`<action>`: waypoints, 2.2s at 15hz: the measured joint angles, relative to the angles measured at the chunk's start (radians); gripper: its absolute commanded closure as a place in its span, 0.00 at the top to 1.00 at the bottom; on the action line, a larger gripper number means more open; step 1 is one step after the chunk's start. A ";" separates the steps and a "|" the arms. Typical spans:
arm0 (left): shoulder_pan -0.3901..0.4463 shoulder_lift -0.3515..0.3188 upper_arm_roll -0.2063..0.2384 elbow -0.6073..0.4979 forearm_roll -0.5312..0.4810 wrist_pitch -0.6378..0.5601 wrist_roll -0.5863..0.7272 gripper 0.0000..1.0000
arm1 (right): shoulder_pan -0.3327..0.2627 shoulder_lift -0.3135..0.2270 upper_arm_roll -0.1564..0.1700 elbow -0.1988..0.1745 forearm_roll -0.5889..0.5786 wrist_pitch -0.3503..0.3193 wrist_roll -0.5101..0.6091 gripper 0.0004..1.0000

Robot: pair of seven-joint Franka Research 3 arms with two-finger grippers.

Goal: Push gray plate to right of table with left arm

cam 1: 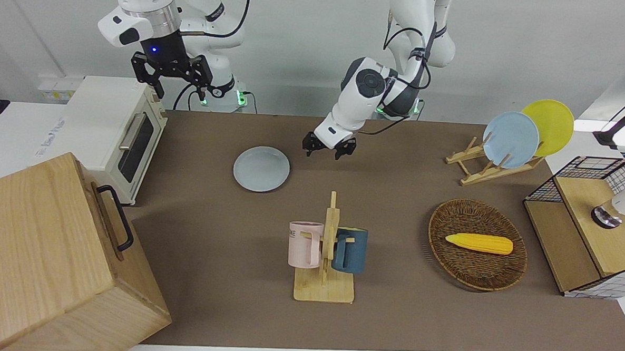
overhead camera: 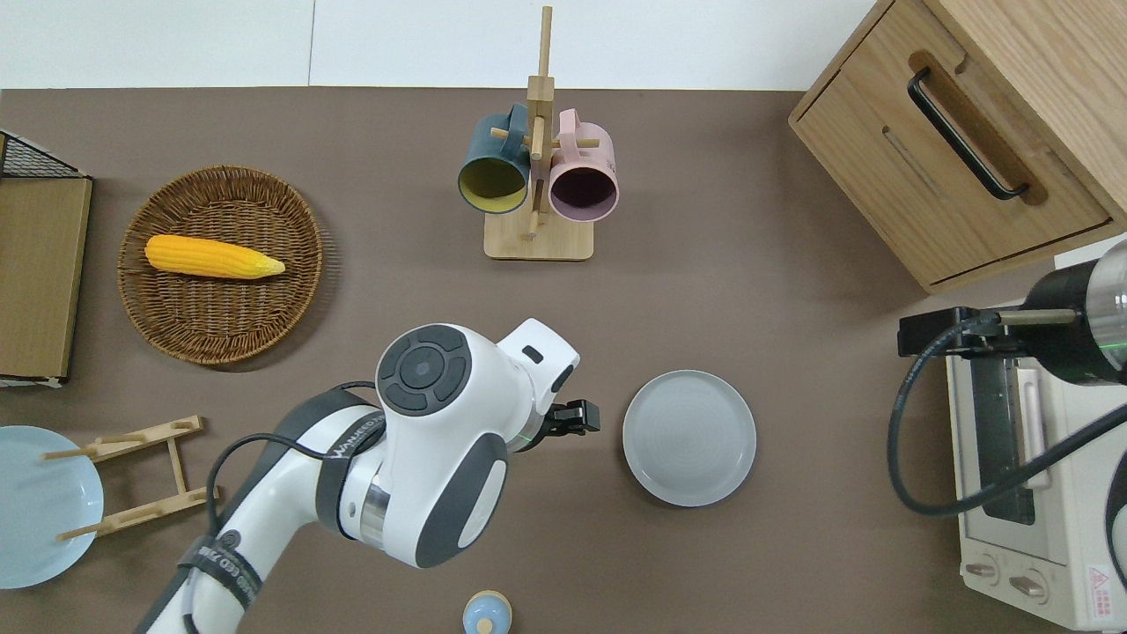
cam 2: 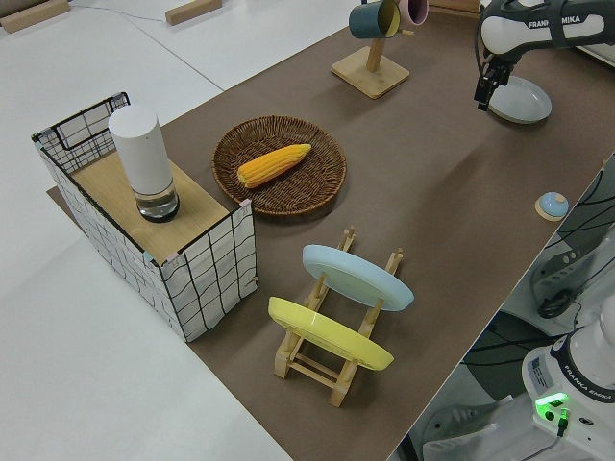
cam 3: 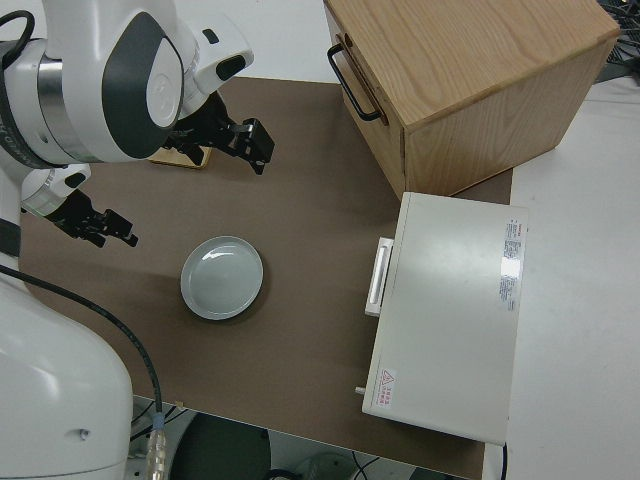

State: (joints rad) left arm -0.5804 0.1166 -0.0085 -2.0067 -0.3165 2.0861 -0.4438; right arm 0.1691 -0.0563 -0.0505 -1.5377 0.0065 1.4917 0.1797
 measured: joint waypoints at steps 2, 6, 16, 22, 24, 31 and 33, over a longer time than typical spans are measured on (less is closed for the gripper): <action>0.008 -0.026 0.032 0.014 0.041 -0.076 0.000 0.99 | 0.000 0.000 0.000 0.000 0.000 0.000 0.000 1.00; 0.040 -0.042 0.052 0.063 0.117 -0.164 0.000 0.99 | 0.000 0.000 0.000 0.000 0.000 0.000 0.000 1.00; 0.171 -0.079 0.107 0.204 0.206 -0.341 0.078 0.99 | 0.000 0.000 0.000 0.000 0.000 0.000 0.000 1.00; 0.317 -0.094 0.107 0.316 0.208 -0.407 0.143 0.99 | 0.000 0.000 0.000 0.000 0.000 0.000 0.000 1.00; 0.351 -0.097 0.106 0.331 0.208 -0.409 0.148 0.99 | 0.000 0.000 0.000 0.000 0.000 0.000 0.000 1.00; 0.422 -0.106 0.103 0.410 0.213 -0.424 0.153 0.99 | 0.000 0.000 0.000 0.000 0.000 0.000 0.000 1.00; 0.427 -0.106 0.095 0.430 0.247 -0.447 0.182 0.99 | 0.000 0.000 0.000 0.000 0.000 0.000 0.000 1.00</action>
State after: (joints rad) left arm -0.1538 0.0101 0.0869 -1.5765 -0.0699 1.6395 -0.2614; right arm 0.1691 -0.0563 -0.0505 -1.5377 0.0065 1.4917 0.1796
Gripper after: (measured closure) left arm 0.004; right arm 0.004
